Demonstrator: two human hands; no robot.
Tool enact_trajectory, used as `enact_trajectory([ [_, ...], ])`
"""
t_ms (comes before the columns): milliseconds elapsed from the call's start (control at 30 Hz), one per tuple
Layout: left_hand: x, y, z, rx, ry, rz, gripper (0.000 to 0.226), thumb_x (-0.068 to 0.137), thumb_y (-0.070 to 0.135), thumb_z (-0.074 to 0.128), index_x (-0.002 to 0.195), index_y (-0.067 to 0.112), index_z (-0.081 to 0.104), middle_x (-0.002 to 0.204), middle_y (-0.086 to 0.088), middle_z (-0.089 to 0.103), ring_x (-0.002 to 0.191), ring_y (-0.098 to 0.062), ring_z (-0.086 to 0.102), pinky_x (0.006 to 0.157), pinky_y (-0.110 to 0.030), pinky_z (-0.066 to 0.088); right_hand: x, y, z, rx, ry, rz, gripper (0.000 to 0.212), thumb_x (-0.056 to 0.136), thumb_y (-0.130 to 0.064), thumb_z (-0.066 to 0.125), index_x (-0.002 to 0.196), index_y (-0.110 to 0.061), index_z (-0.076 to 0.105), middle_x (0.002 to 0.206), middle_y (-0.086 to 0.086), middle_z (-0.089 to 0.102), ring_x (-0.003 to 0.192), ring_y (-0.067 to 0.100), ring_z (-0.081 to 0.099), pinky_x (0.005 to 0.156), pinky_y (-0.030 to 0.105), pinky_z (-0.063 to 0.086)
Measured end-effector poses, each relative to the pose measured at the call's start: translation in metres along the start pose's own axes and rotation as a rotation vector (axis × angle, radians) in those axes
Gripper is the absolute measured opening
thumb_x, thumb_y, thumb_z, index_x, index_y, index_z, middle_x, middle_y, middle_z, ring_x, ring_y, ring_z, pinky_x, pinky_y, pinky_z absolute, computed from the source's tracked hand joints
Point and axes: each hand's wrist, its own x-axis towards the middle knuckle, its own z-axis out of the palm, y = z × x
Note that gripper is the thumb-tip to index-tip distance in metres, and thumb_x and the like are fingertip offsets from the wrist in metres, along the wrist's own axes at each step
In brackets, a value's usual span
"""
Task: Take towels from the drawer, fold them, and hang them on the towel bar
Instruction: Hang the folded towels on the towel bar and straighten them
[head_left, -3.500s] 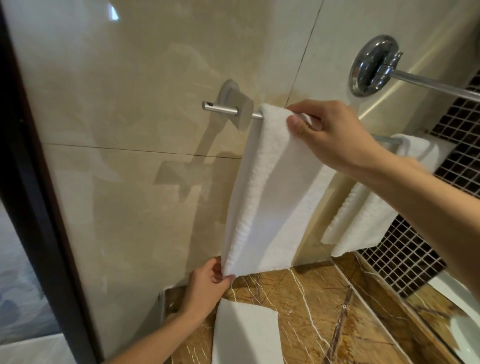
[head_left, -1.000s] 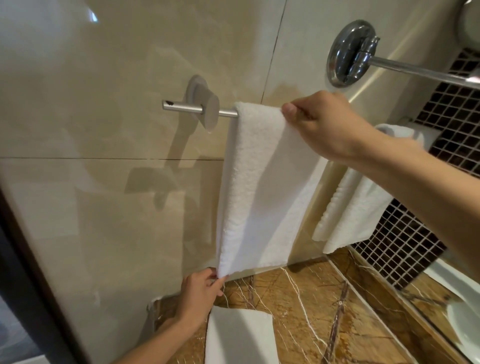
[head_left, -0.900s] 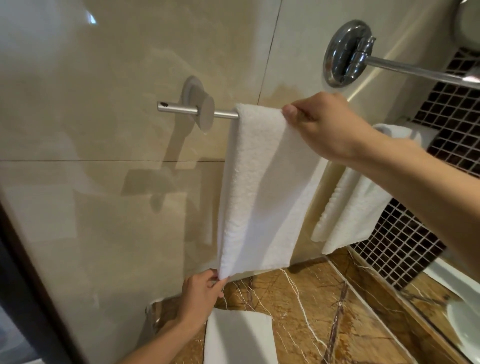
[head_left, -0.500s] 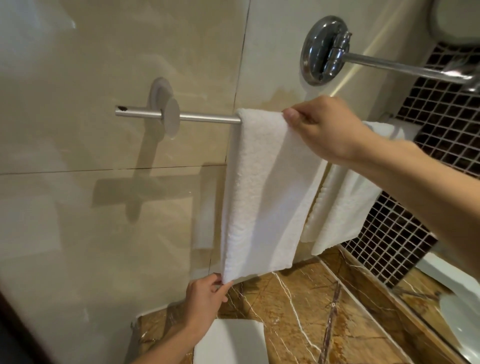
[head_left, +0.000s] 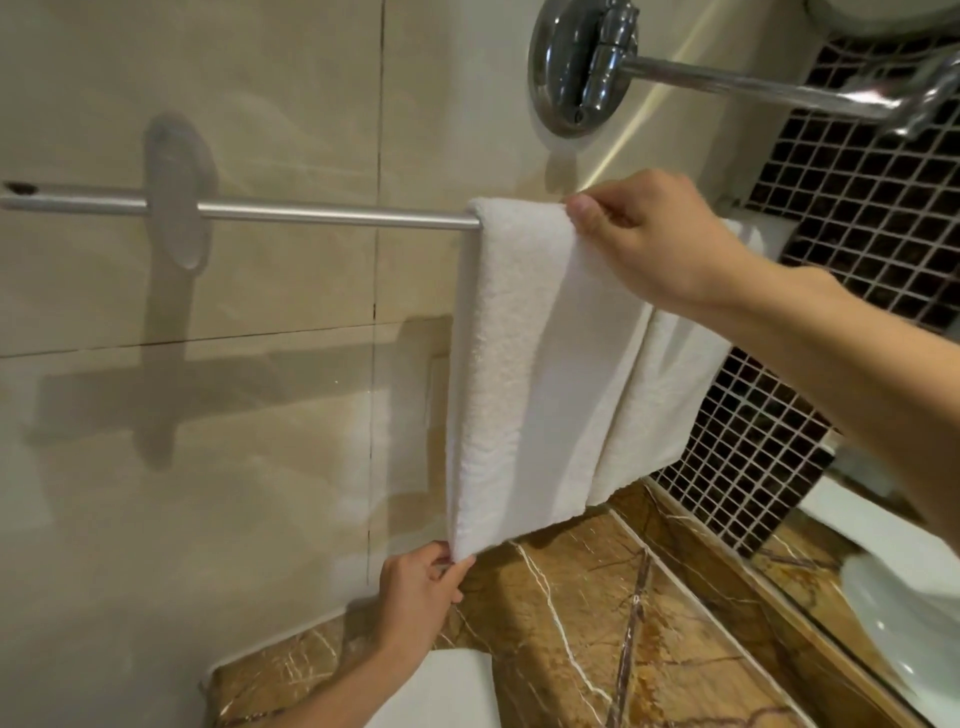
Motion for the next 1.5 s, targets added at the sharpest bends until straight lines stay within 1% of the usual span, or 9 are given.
enact_trajectory([
  [333, 0.009, 0.001, 0.015, 0.064, -0.041, 0.027, 0.004, 0.079, 0.027, 0.075, 0.077, 0.025, 0.074, 0.050, 0.008, 0.066, 0.047, -0.005, 0.062, 0.043, -0.011, 0.038, -0.003, 0.022, -0.001, -0.020, 0.022, -0.010, 0.045, 0.102, -0.026, 0.041, 0.086, 0.012, 0.059, 0.076, 0.032, 0.053, 0.074, 0.045, 0.048, 0.062, 0.042, 0.032],
  [533, 0.009, 0.001, 0.017, 0.067, -0.039, 0.047, 0.006, 0.078, 0.026, 0.076, 0.076, 0.020, 0.074, 0.047, 0.008, 0.063, 0.034, 0.000, 0.049, 0.041, -0.012, 0.035, -0.004, 0.021, 0.000, -0.009, 0.041, 0.015, 0.043, 0.101, -0.024, 0.042, 0.079, 0.010, 0.055, 0.073, 0.031, 0.049, 0.072, 0.044, 0.045, 0.060, 0.038, 0.021],
  [667, 0.007, 0.003, 0.015, 0.093, -0.044, 0.054, 0.008, 0.079, 0.028, 0.075, 0.078, 0.020, 0.074, 0.047, 0.010, 0.063, 0.035, 0.000, 0.051, 0.040, -0.010, 0.033, -0.005, 0.019, 0.000, 0.017, 0.030, 0.038, 0.043, 0.101, -0.026, 0.041, 0.087, 0.011, 0.059, 0.076, 0.031, 0.053, 0.075, 0.044, 0.049, 0.061, 0.040, 0.028],
  [800, 0.005, 0.007, 0.008, 0.172, -0.091, 0.079, 0.014, 0.080, 0.032, 0.073, 0.088, 0.022, 0.070, 0.042, 0.013, 0.055, 0.053, -0.002, 0.065, 0.045, -0.010, 0.037, -0.006, 0.019, 0.003, 0.045, 0.021, 0.070, 0.042, 0.101, -0.027, 0.040, 0.101, 0.008, 0.063, 0.087, 0.028, 0.063, 0.083, 0.041, 0.055, 0.073, 0.042, 0.041],
  [967, 0.004, 0.022, -0.003, 0.165, -0.058, 0.121, 0.026, 0.080, 0.035, 0.072, 0.103, 0.029, 0.062, 0.061, 0.000, 0.065, 0.044, -0.004, 0.052, 0.047, -0.011, 0.038, -0.011, 0.011, 0.002, 0.055, 0.003, 0.129, 0.035, 0.101, -0.025, 0.039, 0.111, -0.004, 0.066, 0.104, 0.017, 0.068, 0.101, 0.034, 0.058, 0.093, 0.040, 0.041],
  [1100, -0.002, 0.038, -0.018, 0.146, -0.008, 0.155, 0.043, 0.081, 0.033, 0.072, 0.122, 0.025, 0.060, 0.085, -0.005, 0.070, 0.049, -0.002, 0.053, 0.056, -0.012, 0.045, -0.024, 0.001, 0.001, 0.022, -0.074, 0.162, 0.038, 0.101, -0.025, 0.040, 0.134, -0.012, 0.051, 0.134, 0.015, 0.054, 0.132, 0.030, 0.039, 0.114, 0.046, 0.015],
  [1167, -0.009, 0.048, -0.031, 0.154, 0.006, 0.167, 0.047, 0.083, 0.031, 0.071, 0.127, 0.024, 0.056, 0.102, 0.009, 0.066, 0.054, -0.005, 0.053, 0.065, -0.020, 0.051, -0.045, -0.012, -0.002, 0.048, -0.049, 0.174, 0.049, 0.099, -0.030, 0.044, 0.145, -0.014, 0.038, 0.149, 0.013, 0.038, 0.142, 0.025, 0.025, 0.118, 0.046, 0.008],
  [1333, -0.031, 0.076, -0.071, 0.221, -0.003, 0.191, 0.040, 0.086, 0.031, 0.066, 0.124, 0.029, 0.054, 0.105, 0.012, 0.060, 0.071, -0.017, 0.063, 0.075, -0.032, 0.054, -0.107, -0.045, 0.000, 0.139, -0.107, 0.219, 0.061, 0.096, -0.038, 0.048, 0.150, -0.025, 0.024, 0.158, 0.007, 0.022, 0.146, 0.021, 0.017, 0.120, 0.043, 0.016],
  [1500, -0.068, 0.095, -0.100, 0.240, -0.082, 0.189, 0.035, 0.089, 0.027, 0.061, 0.124, 0.024, 0.057, 0.095, 0.005, 0.062, 0.079, -0.010, 0.061, 0.075, -0.021, 0.049, -0.151, -0.072, -0.005, 0.211, -0.227, 0.333, 0.062, 0.096, -0.038, 0.048, 0.151, -0.025, 0.023, 0.156, 0.004, 0.027, 0.143, 0.018, 0.024, 0.116, 0.034, 0.021],
])
